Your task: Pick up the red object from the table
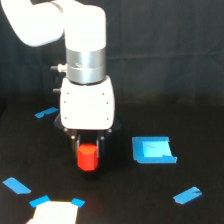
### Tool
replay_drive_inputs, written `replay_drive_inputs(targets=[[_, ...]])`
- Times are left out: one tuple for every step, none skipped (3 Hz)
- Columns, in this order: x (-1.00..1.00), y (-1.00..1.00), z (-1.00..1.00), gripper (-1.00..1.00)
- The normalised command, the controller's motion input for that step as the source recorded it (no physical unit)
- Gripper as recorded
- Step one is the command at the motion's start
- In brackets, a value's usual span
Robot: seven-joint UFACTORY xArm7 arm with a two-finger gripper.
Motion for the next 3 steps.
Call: replay_drive_inputs(targets=[[1.00, -0.16, 0.93, 0.03], [1.00, 0.41, 1.00, -0.19], [0.46, 0.26, 1.00, -0.72]])
